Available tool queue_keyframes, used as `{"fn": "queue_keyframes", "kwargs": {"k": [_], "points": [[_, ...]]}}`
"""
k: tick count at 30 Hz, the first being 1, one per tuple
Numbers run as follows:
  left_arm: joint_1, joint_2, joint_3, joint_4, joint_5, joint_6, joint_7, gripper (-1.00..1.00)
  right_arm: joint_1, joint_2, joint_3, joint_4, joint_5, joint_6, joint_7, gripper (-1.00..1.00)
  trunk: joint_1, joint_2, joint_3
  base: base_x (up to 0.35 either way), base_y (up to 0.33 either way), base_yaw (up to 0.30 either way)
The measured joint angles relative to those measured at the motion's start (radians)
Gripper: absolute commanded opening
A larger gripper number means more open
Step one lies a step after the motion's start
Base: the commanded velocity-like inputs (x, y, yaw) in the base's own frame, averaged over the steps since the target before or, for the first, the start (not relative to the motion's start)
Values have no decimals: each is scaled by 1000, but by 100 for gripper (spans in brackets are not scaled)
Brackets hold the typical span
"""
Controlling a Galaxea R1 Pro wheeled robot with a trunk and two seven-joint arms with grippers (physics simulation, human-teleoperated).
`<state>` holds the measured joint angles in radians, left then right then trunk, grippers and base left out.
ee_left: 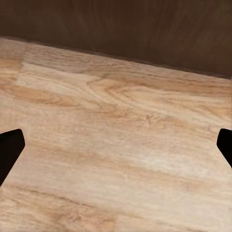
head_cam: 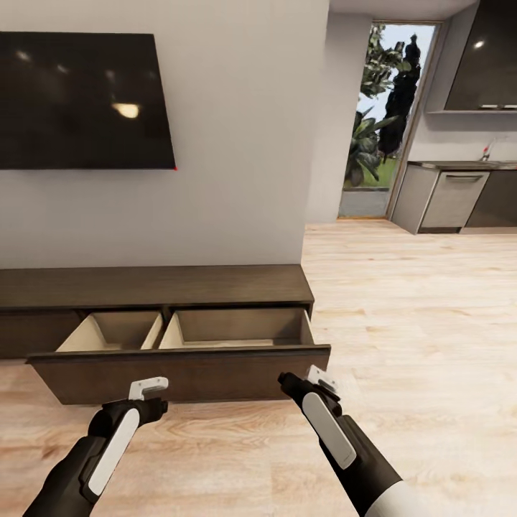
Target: Place each of the two pumpkins and all three candles from the living room inside a cabinet in the living room (use any cabinet), then make sure every cabinet is closed, and position the cauldron so it is next to a table in the living room.
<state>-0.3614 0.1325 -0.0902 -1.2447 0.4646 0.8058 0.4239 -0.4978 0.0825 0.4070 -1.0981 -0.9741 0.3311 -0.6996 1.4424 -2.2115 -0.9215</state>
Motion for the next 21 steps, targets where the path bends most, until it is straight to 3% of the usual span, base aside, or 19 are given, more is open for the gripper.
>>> {"fn": "queue_keyframes", "kwargs": {"k": [4,6,8,10,13,21], "points": [[0,0,-6,-1,-3,-20,0,100,0,-1,8,-1,52,-7,91,100,0,0,0,0,9,0],[0,1,-13,-1,-6,-50,-1,100,0,1,13,1,113,-10,133,100,0,0,0,0,2,0],[0,1,-29,-1,-14,-77,-3,100,0,2,17,10,217,-17,165,100,0,0,0,0,0,0],[0,1,-43,-1,-19,-85,-3,100,0,2,17,17,263,-36,171,100,0,0,0,0,0,0],[0,2,-56,-1,-24,-88,-3,100,0,1,18,31,286,-65,174,100,0,0,0,0,0,0],[4,5,-63,0,-27,-145,-5,100,3,1,20,65,299,-107,178,100,31,-56,-25,0,0,0]]}}
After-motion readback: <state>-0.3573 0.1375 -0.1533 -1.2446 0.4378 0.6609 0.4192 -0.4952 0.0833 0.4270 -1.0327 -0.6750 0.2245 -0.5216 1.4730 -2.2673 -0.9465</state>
